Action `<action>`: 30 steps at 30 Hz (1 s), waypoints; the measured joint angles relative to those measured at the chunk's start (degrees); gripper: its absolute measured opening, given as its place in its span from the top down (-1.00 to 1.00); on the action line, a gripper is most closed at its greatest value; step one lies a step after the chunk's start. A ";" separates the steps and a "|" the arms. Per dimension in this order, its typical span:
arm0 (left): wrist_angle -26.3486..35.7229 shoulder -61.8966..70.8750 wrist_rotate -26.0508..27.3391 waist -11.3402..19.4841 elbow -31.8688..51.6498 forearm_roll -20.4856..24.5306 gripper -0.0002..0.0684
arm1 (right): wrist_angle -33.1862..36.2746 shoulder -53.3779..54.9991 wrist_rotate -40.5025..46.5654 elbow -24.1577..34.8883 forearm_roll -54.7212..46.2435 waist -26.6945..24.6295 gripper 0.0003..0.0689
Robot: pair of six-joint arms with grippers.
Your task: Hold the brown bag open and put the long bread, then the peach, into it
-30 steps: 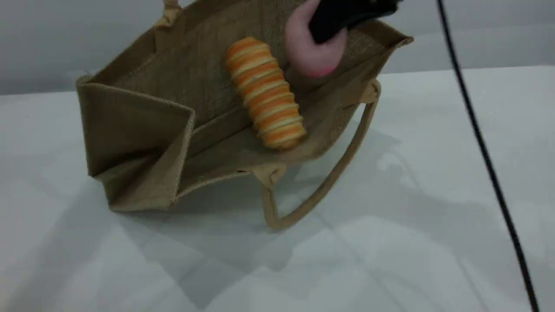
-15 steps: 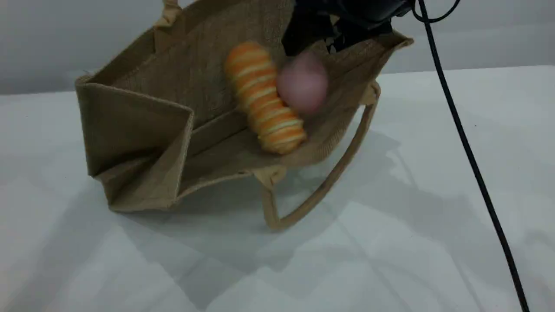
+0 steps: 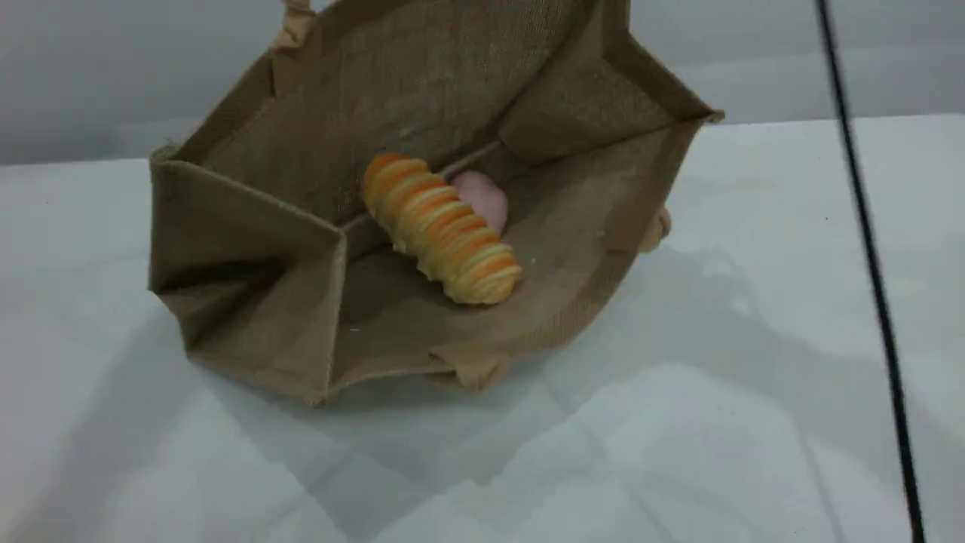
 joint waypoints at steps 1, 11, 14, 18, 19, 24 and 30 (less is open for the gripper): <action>0.00 0.00 0.00 0.00 0.00 0.05 0.73 | 1.07 -1.39 0.43 0.00 -0.16 -0.88 -0.66; 0.00 0.00 0.24 0.00 0.00 0.05 0.71 | 6.09 -11.97 1.21 -0.03 -0.96 -10.92 -0.66; -0.12 0.00 0.56 0.00 0.00 -0.09 0.53 | 6.56 -12.73 1.56 -0.03 -0.96 -12.78 -0.66; -0.45 0.00 0.60 0.00 0.00 -0.40 -0.01 | 6.56 -12.77 1.69 -0.03 -1.24 -13.13 -0.66; -0.43 0.00 0.60 0.00 0.00 -0.10 -0.16 | 6.56 -12.77 1.69 -0.03 -1.24 -13.13 -0.66; -0.11 0.00 -0.67 0.00 0.00 0.71 -0.58 | 7.08 -12.82 2.34 -0.87 -2.13 -13.13 -0.66; 0.04 -3.16 -5.83 0.00 -0.13 7.39 -0.62 | 15.44 -12.82 9.36 -7.56 -8.07 -13.13 -0.66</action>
